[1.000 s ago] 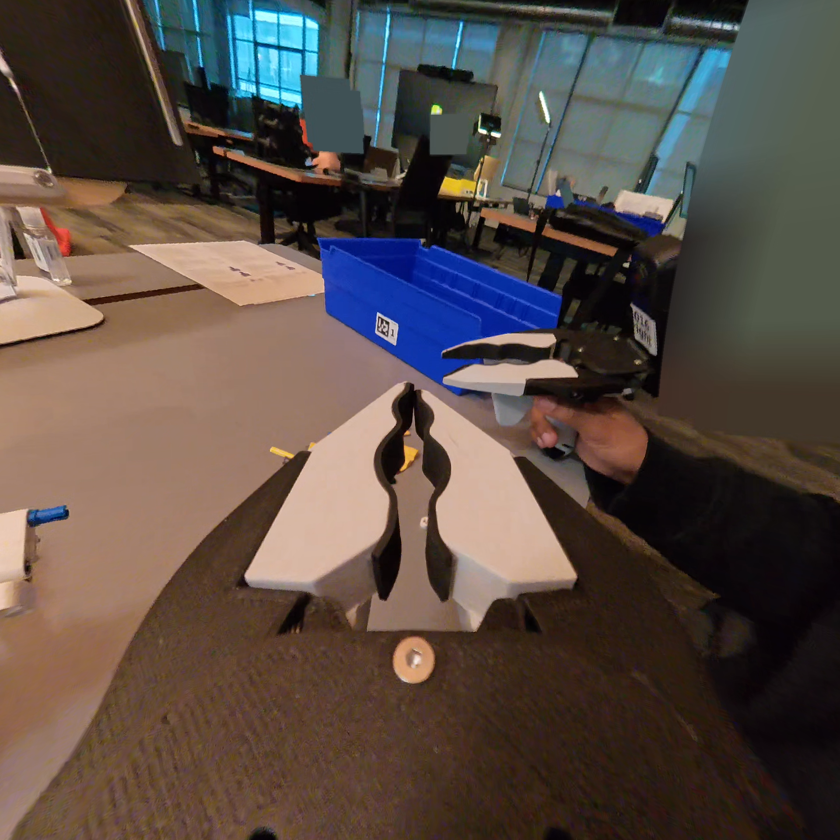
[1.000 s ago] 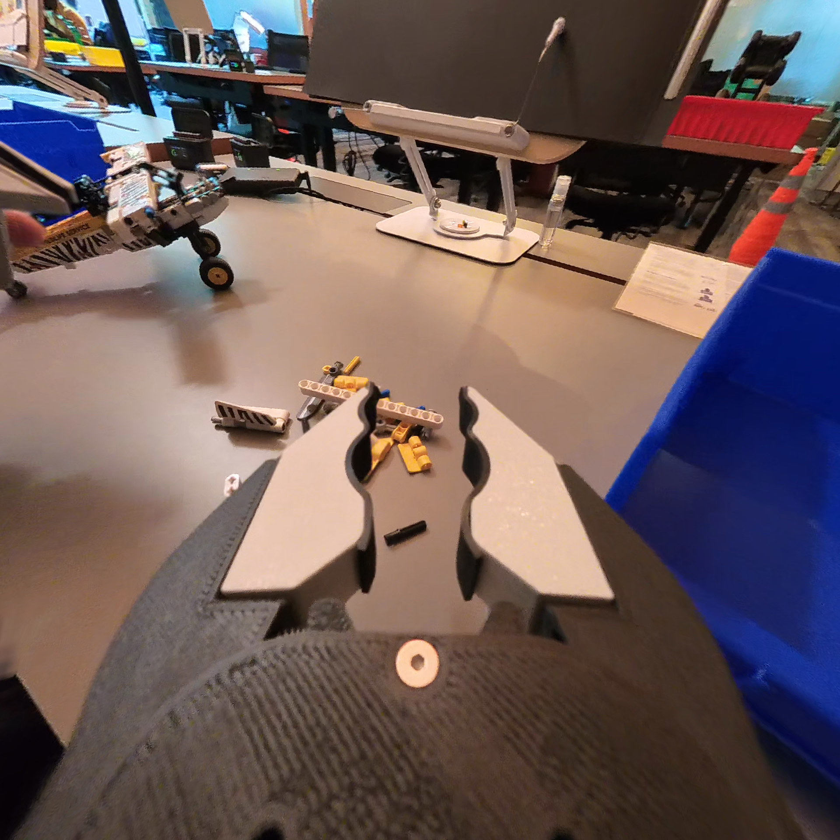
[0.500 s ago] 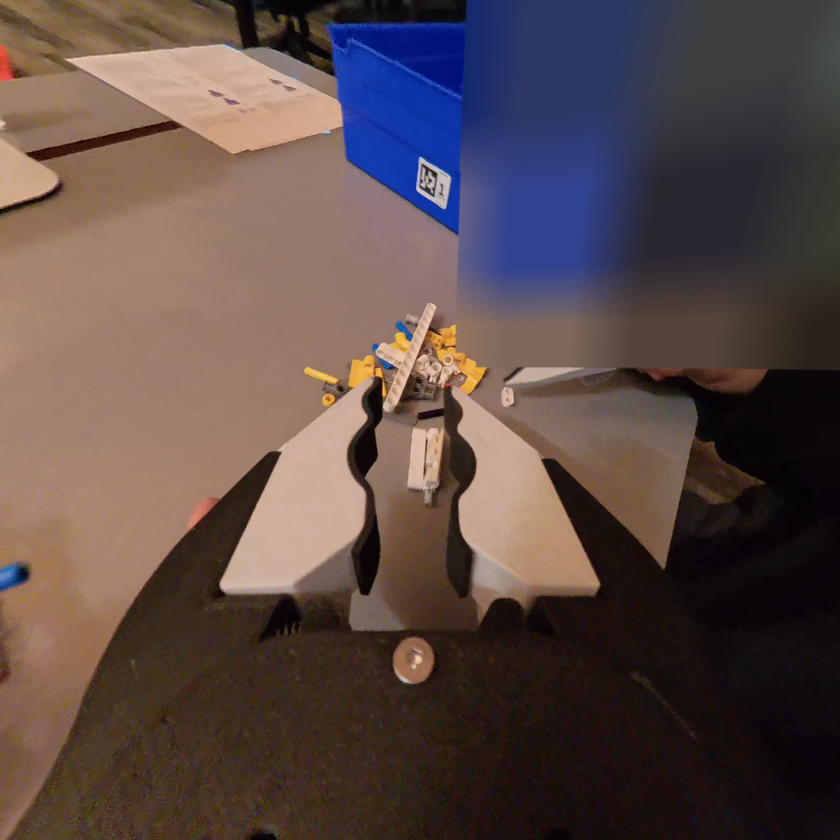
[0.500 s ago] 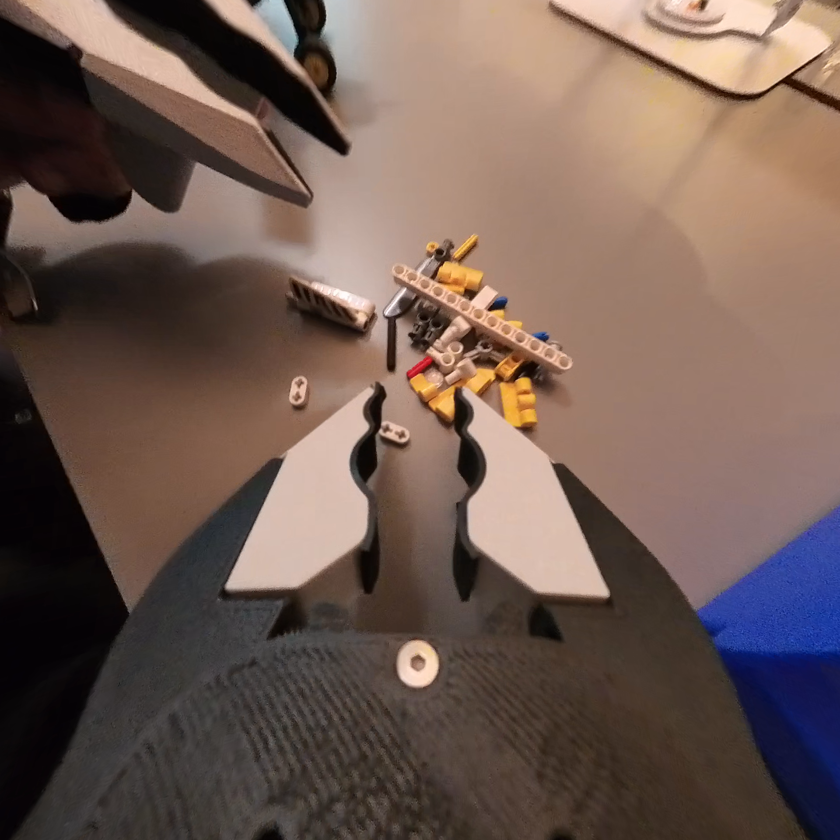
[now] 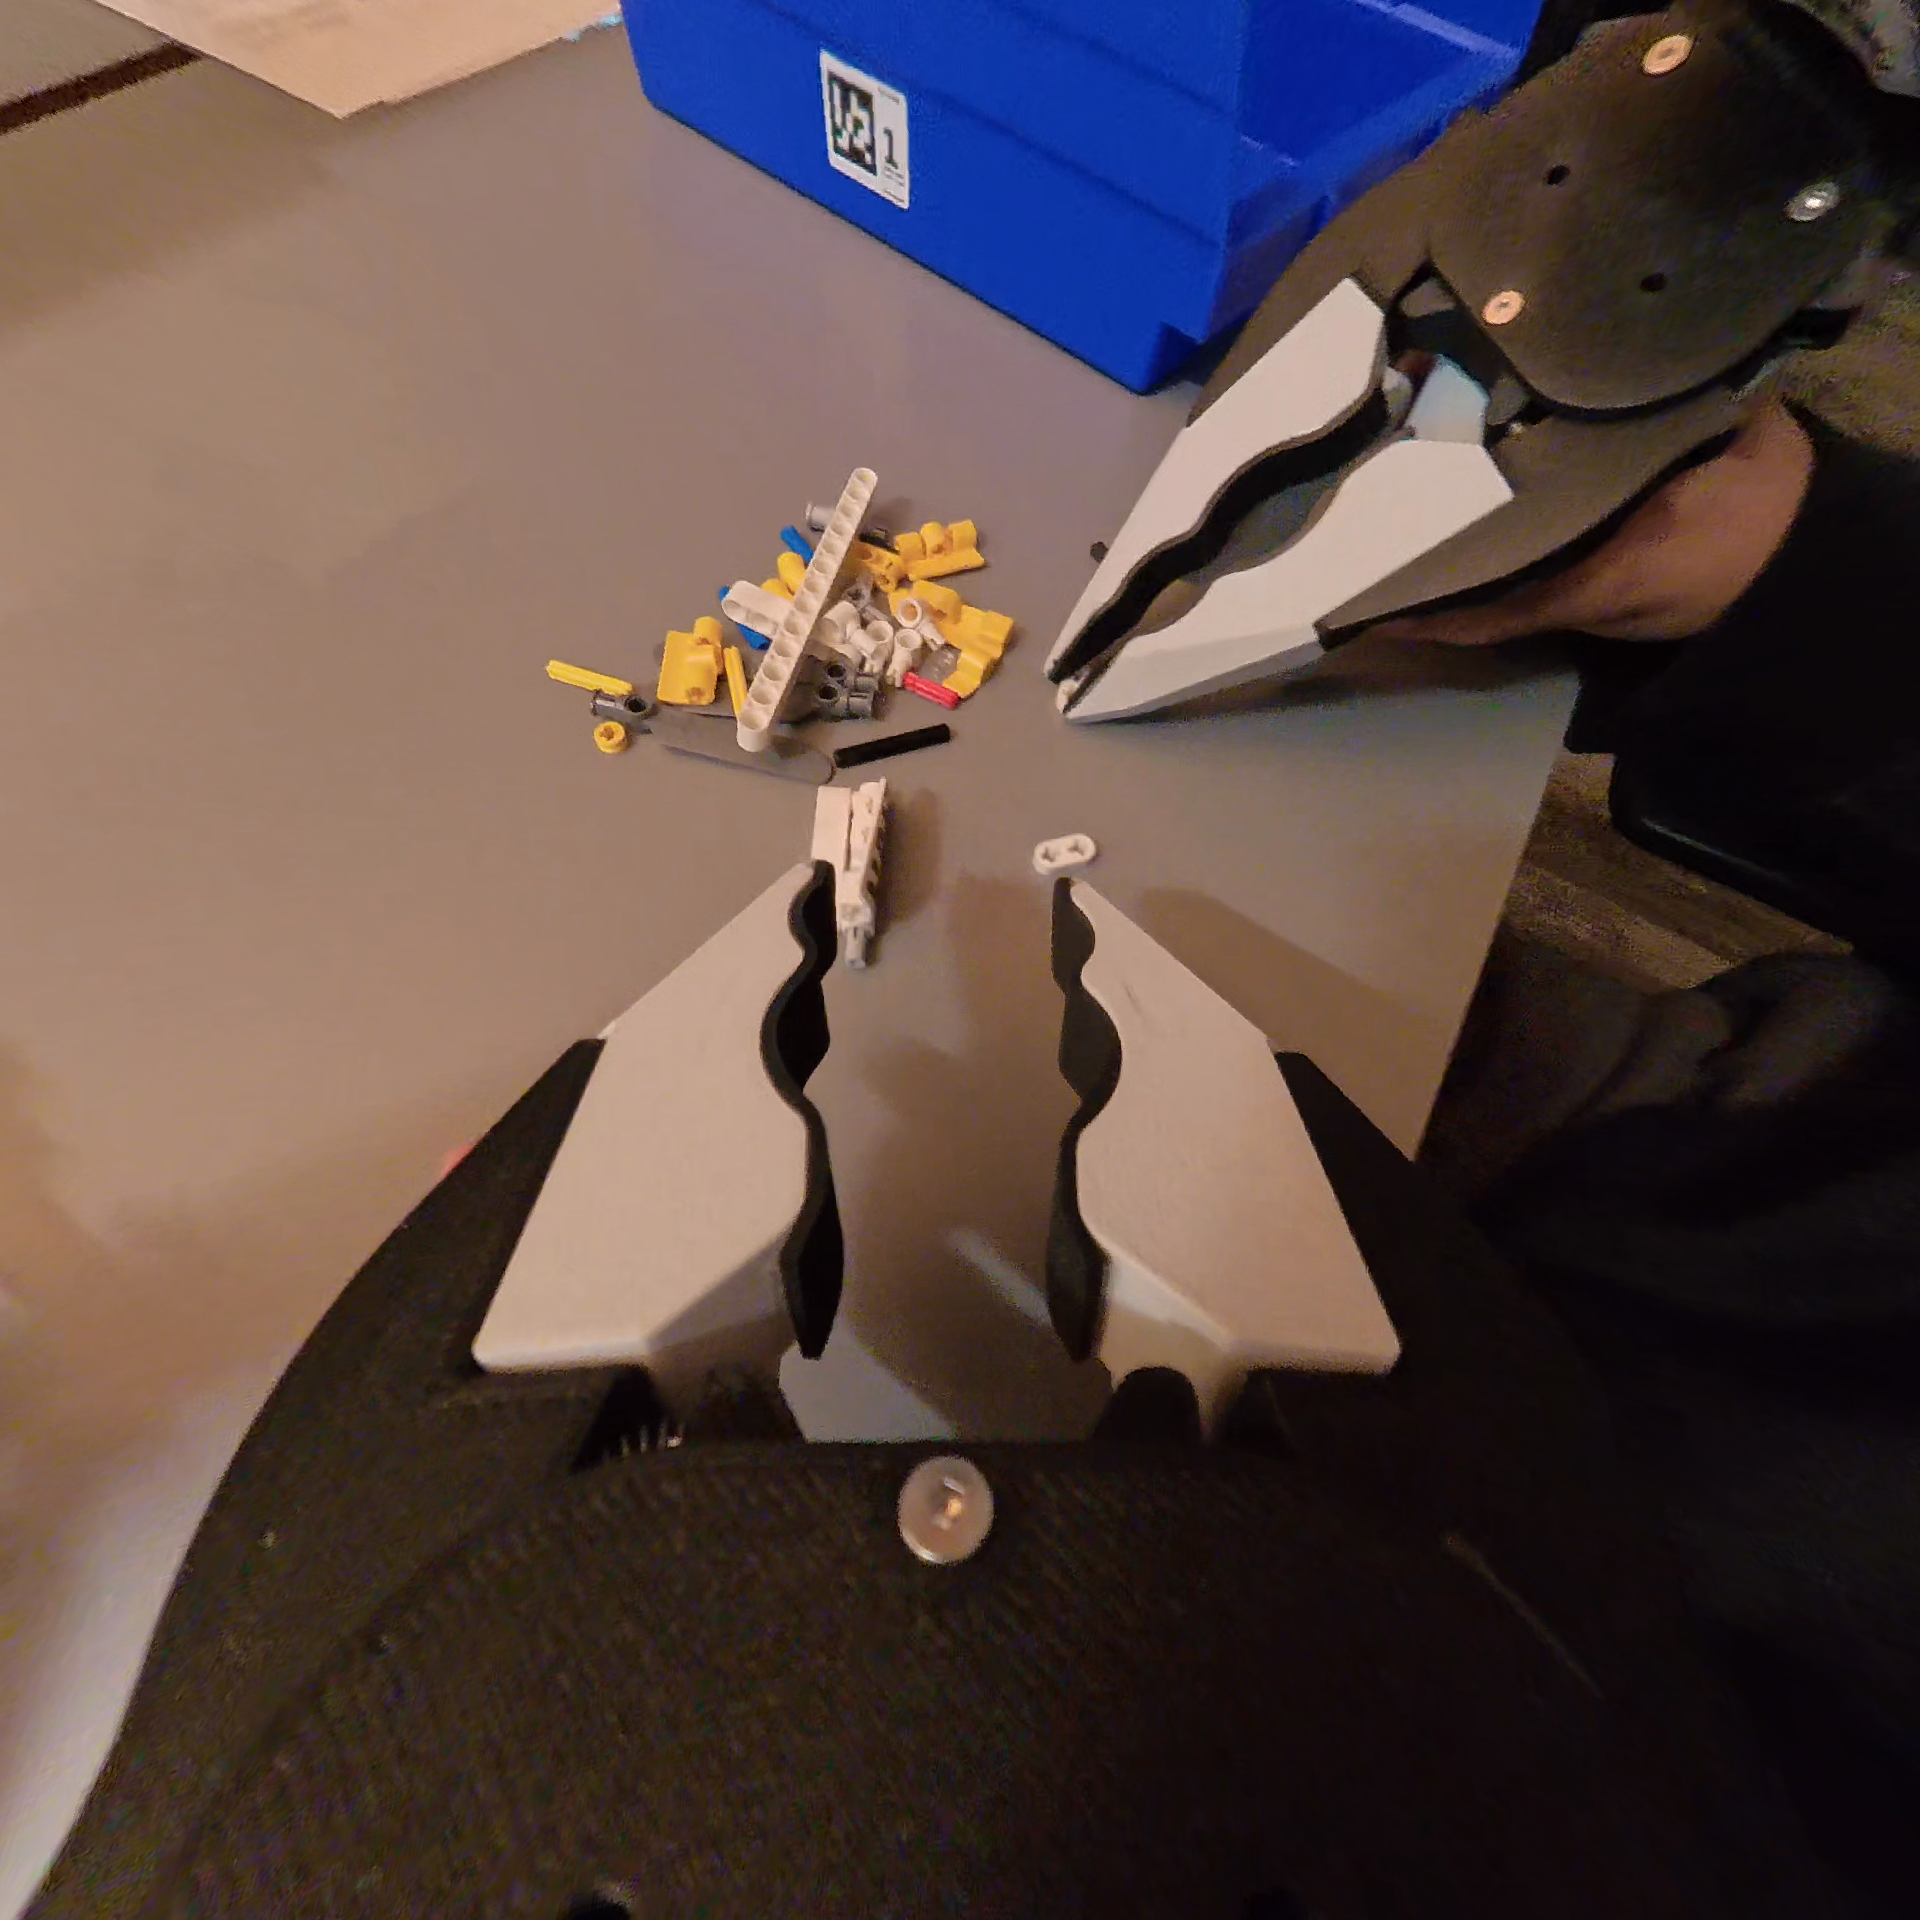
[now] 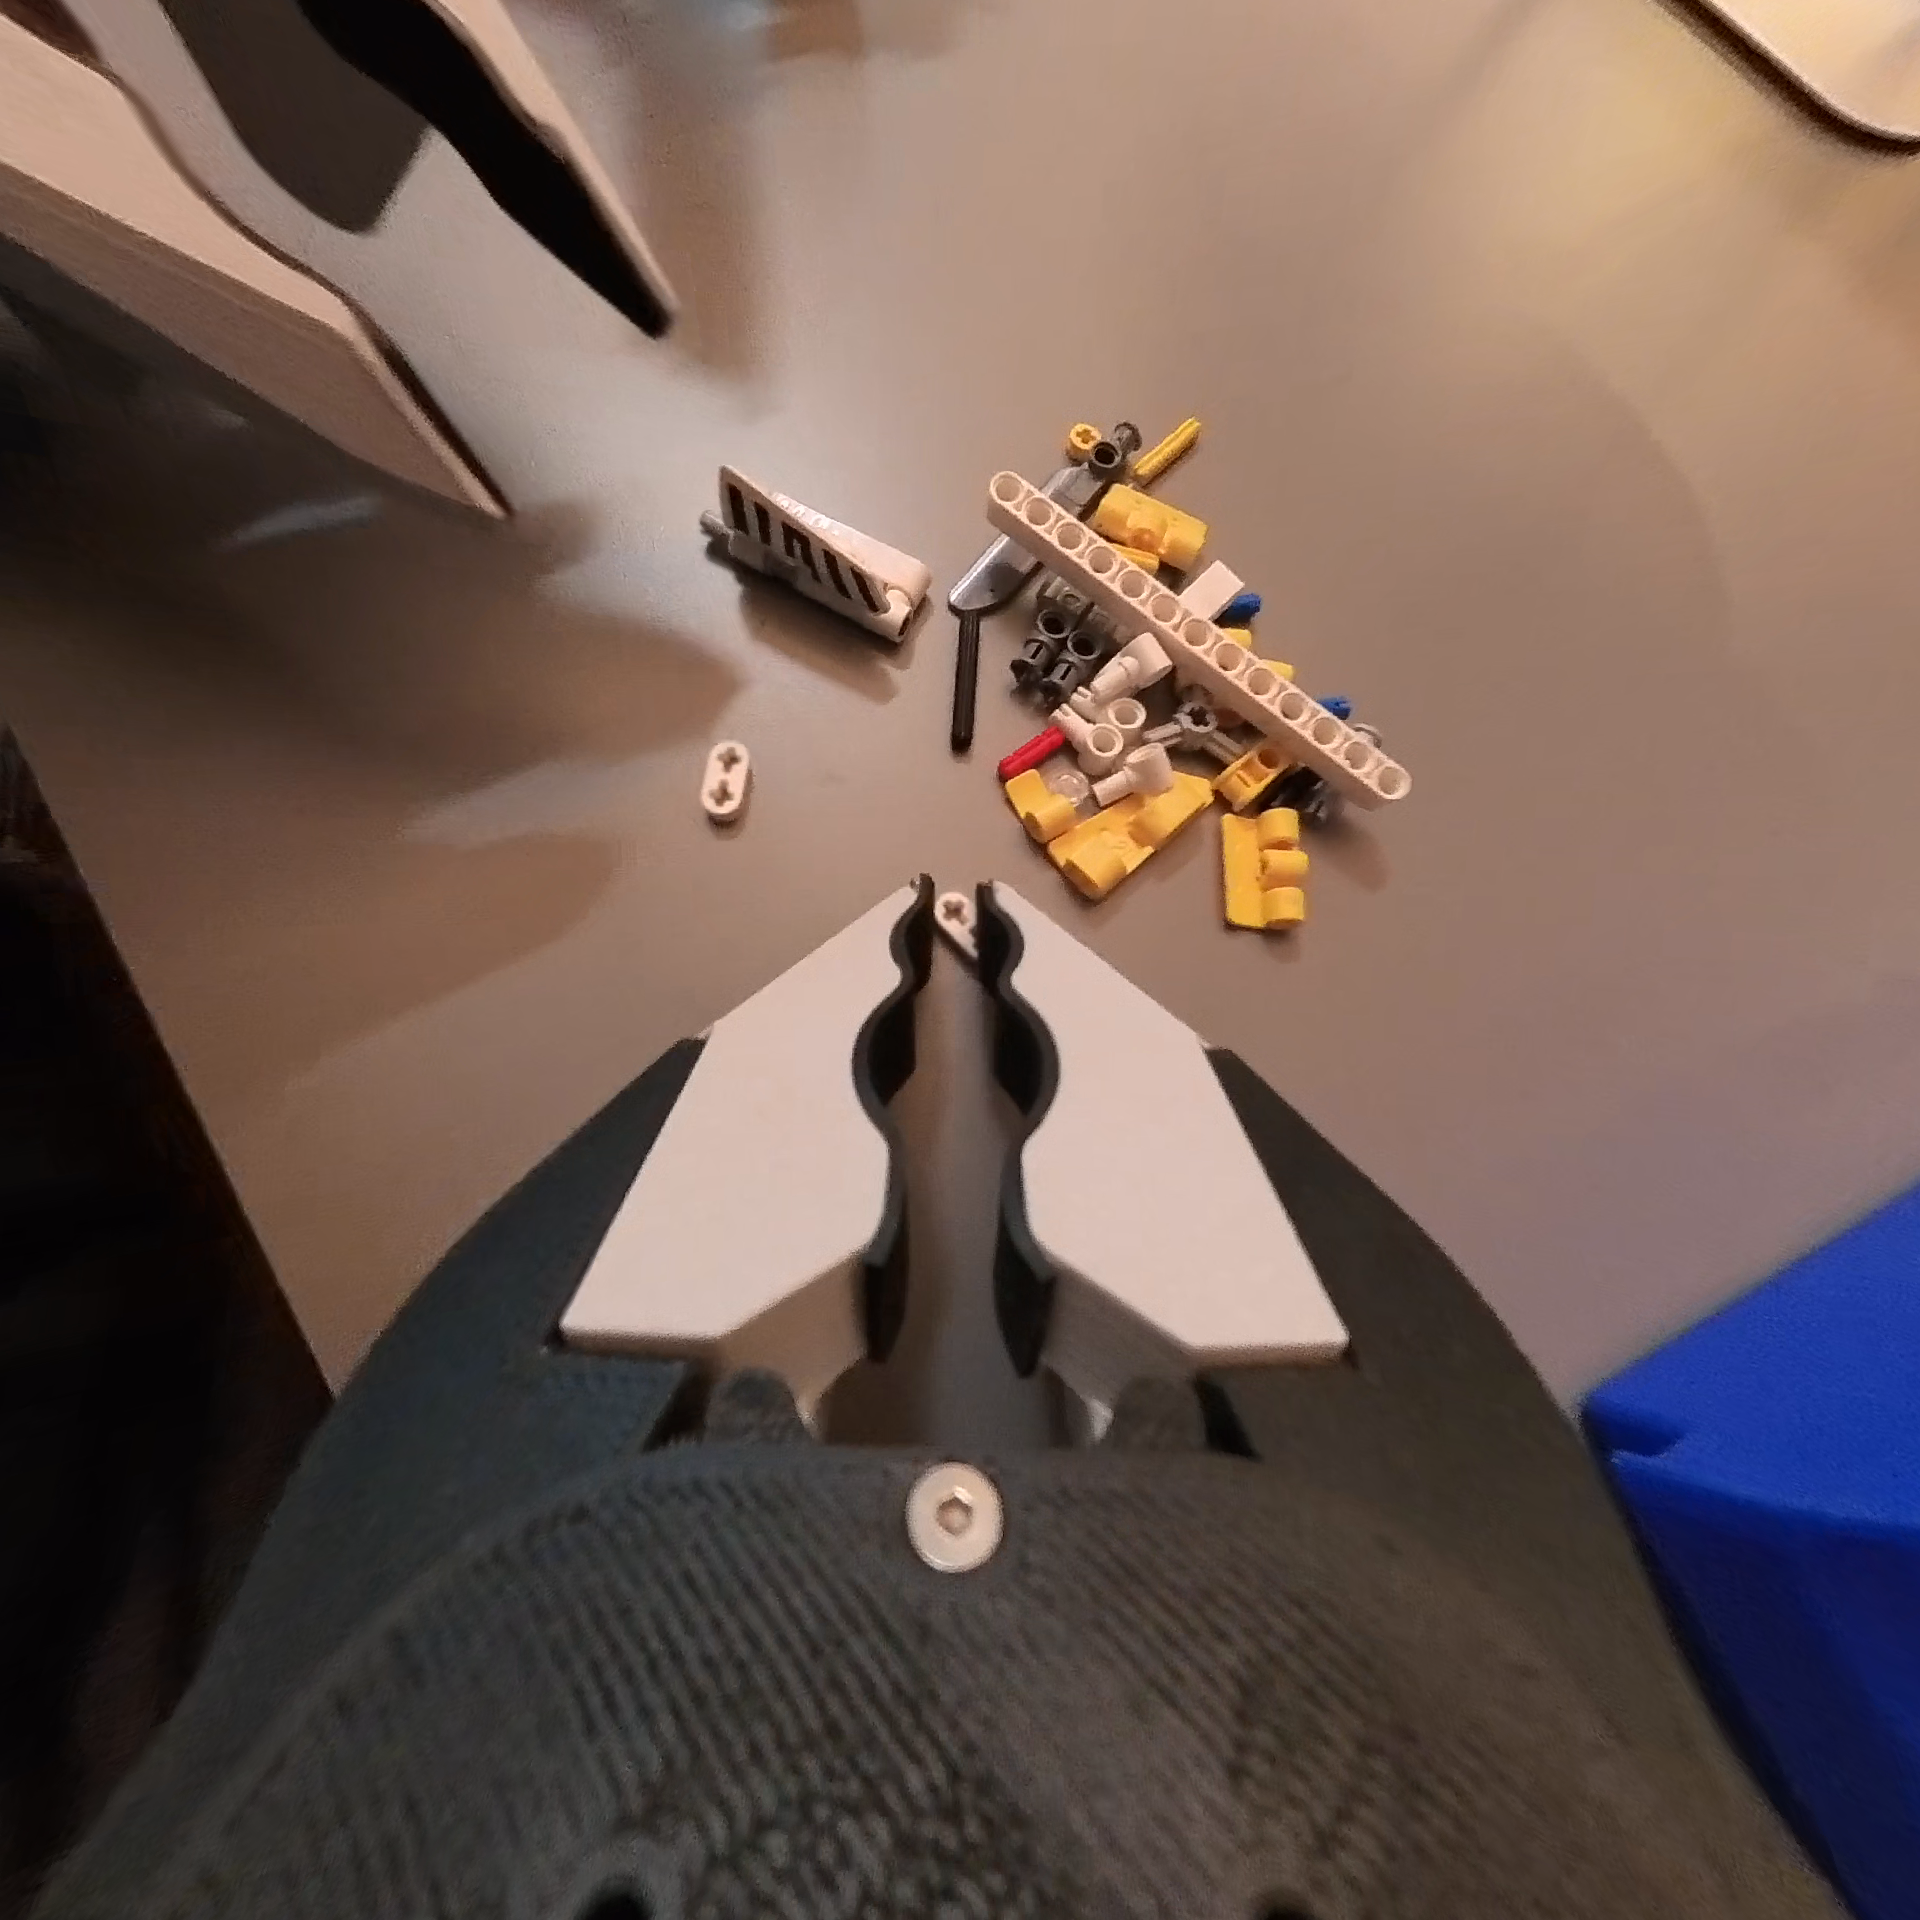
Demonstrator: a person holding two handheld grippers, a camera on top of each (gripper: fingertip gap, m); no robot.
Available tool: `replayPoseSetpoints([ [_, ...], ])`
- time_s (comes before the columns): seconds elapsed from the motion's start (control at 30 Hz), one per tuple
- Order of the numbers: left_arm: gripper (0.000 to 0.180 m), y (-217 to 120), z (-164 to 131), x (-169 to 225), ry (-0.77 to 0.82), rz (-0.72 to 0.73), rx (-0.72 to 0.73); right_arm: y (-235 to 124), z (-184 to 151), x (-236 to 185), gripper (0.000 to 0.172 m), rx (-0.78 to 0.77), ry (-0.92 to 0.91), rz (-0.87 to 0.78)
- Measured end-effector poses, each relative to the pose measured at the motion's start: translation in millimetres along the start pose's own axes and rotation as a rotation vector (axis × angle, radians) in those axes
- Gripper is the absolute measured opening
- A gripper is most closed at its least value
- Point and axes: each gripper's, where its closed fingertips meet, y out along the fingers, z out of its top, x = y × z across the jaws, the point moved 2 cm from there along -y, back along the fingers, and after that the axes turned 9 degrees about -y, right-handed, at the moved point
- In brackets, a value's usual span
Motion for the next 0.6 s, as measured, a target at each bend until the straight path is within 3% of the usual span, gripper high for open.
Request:
replayPoseSetpoints([
  [0.13, 0.038, -21.3, -5.8, 7.7, 0.011, 0.052, 0.051, -0.3, 9.5, 13.4, 0.005, 0.048, -0.006, -0.072],
  [0.23, 0.038, -25.6, -14.2, 17.4, -0.005, 0.039, 0.054, 3.5, 29.7, 42.7, 0.004, 0.139, 0.093, -0.146],
  [0.37, 0.039, -23.3, -16.5, 29.8, -0.030, -0.008, 0.046, 22.0, 37.7, 76.5, 0.004, 0.139, 0.210, -0.206],
  [0.5, 0.039, -17.9, -14.4, 30.9, -0.038, -0.011, 0.032, 32.4, 31.0, 77.1, 0.004, 0.071, 0.196, -0.203],
  [0.6, 0.039, -11.8, -11.0, 23.2, -0.038, 0.017, 0.017, 25.0, 34.9, 77.0, 0.008, 0.115, 0.154, -0.242],
])
